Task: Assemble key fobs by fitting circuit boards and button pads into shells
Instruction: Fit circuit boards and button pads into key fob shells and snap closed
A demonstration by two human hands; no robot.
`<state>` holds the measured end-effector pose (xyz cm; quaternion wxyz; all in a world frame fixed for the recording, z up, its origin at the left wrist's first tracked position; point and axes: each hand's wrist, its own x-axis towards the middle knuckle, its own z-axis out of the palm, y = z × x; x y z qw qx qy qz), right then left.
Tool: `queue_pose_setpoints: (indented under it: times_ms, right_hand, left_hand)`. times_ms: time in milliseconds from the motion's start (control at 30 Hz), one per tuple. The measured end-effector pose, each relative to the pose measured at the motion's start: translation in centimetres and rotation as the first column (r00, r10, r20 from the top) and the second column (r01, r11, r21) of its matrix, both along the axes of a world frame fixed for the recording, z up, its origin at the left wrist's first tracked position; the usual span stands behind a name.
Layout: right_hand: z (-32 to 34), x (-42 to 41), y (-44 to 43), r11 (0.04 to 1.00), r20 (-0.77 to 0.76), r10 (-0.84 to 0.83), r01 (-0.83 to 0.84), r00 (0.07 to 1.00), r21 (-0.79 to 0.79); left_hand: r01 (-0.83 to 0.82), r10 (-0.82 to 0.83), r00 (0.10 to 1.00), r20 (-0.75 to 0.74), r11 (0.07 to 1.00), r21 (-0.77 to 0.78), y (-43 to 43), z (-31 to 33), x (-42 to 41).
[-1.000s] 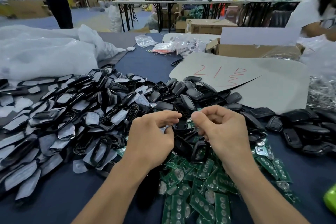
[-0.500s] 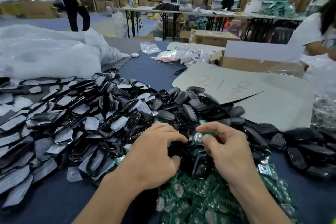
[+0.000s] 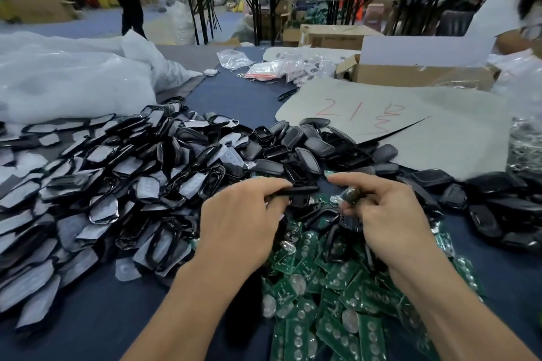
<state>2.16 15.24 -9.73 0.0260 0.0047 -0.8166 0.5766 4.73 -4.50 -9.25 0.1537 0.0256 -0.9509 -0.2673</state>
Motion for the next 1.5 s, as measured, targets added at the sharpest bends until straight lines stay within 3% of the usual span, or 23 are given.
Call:
queue_pose_setpoints:
  times_ms: [33,167,367,567,767,900,1100,1300,1400,1500]
  right_hand:
    - [0.0,-0.1,0.1,0.999,0.005,-0.011,0.011,1.000,-0.031]
    - [0.2,0.2,0.4,0.986,-0.025,-0.041,0.037,0.999,-0.160]
    - [1.3,0.9,0.3,0.969,-0.177,-0.072,0.027,0.982,-0.247]
    - [0.5,0.7,-1.3,0.971,-0.087,0.010,-0.031,0.996,-0.237]
    - [0.1,0.5,-1.6,0.921,-0.024,-0.025,0.013,0.999,-0.390]
    - [0.6,0.6,-1.6,0.939,-0.057,-0.068,0.045,0.996,-0.341]
    - [1.0,0.8,-2.0,0.860,-0.053,-0.075,0.038,0.996,-0.509]
    - [1.6,1.1,-1.6,0.858,-0.106,-0.086,0.019,0.991,-0.514]
    - [1.9,1.2,-1.3,0.796,-0.053,-0.057,0.014,0.997,-0.606]
    - [1.6,1.3,-1.1,0.831,-0.030,-0.083,0.053,0.996,-0.554]
  left_hand:
    - [-0.004,0.005,0.999,-0.040,1.000,0.009,0.1,-0.3,0.1]
    - [0.142,-0.111,0.988,-0.111,0.933,0.330,0.6,-0.6,0.3]
    - [0.110,-0.070,0.989,-0.130,0.937,0.331,1.0,-1.2,-0.3]
    - [0.111,-0.055,0.990,-0.132,0.879,0.465,1.4,-1.1,-0.4]
    - [0.064,0.003,0.995,-0.098,0.739,0.670,1.3,-0.6,-0.6]
    - [0.091,-0.042,0.995,-0.086,0.711,0.697,1.4,-0.5,-0.7]
    - [0.054,-0.049,0.998,-0.028,0.669,0.741,1.3,-1.1,-1.1]
    - [0.069,-0.096,0.995,-0.015,0.586,0.807,1.3,-1.2,-1.2]
    - [0.064,-0.101,0.995,-0.006,0.584,0.809,1.3,-1.0,-1.2]
    - [0.072,-0.110,0.994,-0.010,0.584,0.809,1.3,-0.9,-1.2]
